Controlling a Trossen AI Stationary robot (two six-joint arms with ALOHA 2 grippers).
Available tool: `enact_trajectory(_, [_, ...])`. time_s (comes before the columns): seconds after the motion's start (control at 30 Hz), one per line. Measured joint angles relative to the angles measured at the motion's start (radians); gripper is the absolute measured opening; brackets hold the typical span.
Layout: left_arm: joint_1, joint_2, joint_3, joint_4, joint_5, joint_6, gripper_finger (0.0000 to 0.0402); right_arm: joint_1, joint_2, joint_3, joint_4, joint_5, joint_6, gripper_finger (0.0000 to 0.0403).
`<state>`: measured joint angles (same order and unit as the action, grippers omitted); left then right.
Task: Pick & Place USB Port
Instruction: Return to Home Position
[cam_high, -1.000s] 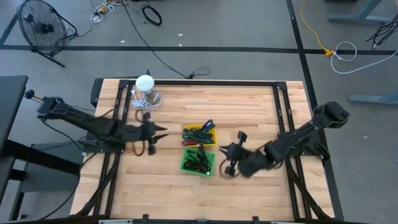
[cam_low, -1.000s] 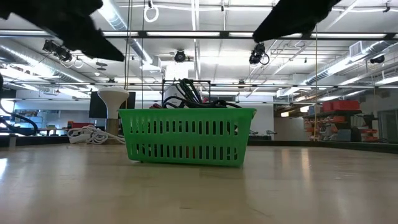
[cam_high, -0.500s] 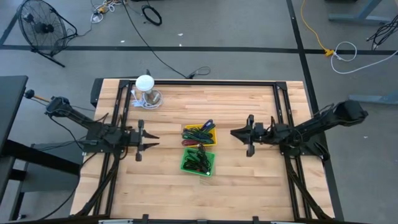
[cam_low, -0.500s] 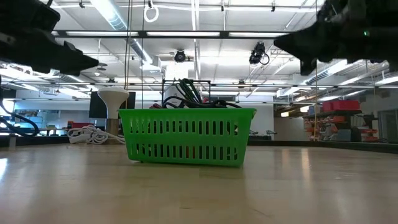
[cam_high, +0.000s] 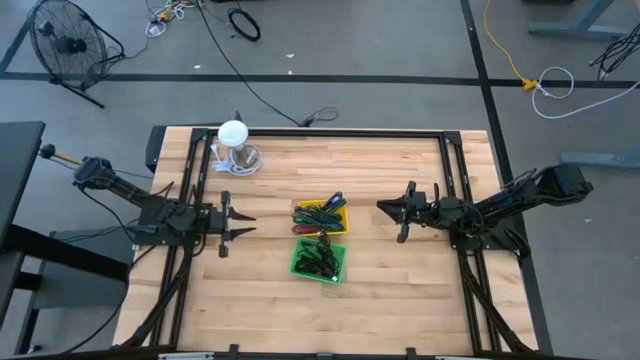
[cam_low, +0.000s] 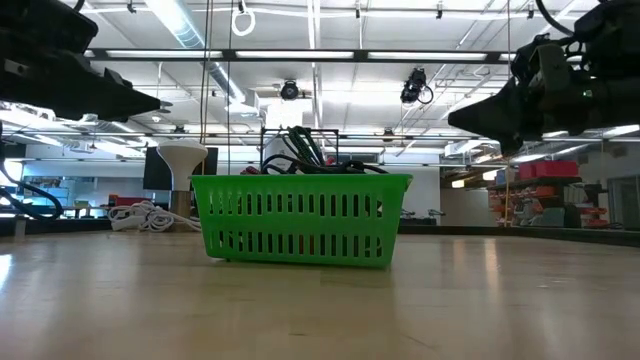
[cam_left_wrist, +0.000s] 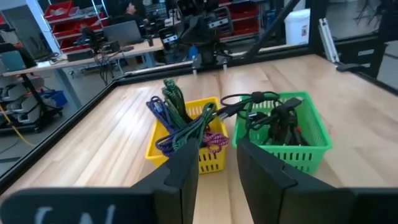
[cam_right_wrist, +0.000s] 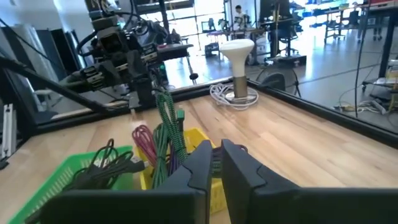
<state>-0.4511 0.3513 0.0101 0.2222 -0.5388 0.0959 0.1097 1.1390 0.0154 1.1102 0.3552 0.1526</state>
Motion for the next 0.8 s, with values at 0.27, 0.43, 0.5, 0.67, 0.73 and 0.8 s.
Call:
enact_trajectory(0.27, [0.000, 0.001, 0.000, -0.005, 0.000, 0.000, 0.0115, 0.000, 0.000, 0.000, -0.003, -0.006, -0.007, 0.0036])
enact_trajectory(0.43, [-0.004, -0.007, 0.000, -0.006, 0.001, 0.000, 0.0115, 0.000, -0.025, 0.000, -0.045, -0.007, -0.007, 0.0036])
enact_trajectory(0.5, [-0.004, -0.028, 0.000, -0.013, 0.003, 0.000, 0.0115, 0.000, -0.070, 0.000, -0.062, 0.001, -0.008, 0.0036])
enact_trajectory(0.67, [0.021, -0.175, 0.000, -0.012, 0.003, 0.000, 0.0115, 0.000, -0.220, 0.000, -0.133, -0.005, -0.010, 0.0036])
enact_trajectory(0.73, [0.040, -0.250, 0.000, -0.012, 0.003, 0.000, 0.0115, 0.000, -0.288, 0.000, -0.158, -0.005, -0.010, 0.0036])
enact_trajectory(0.8, [0.064, -0.319, -0.001, -0.011, 0.001, 0.000, 0.0115, 0.000, -0.366, 0.000, -0.189, -0.005, -0.010, 0.0036])
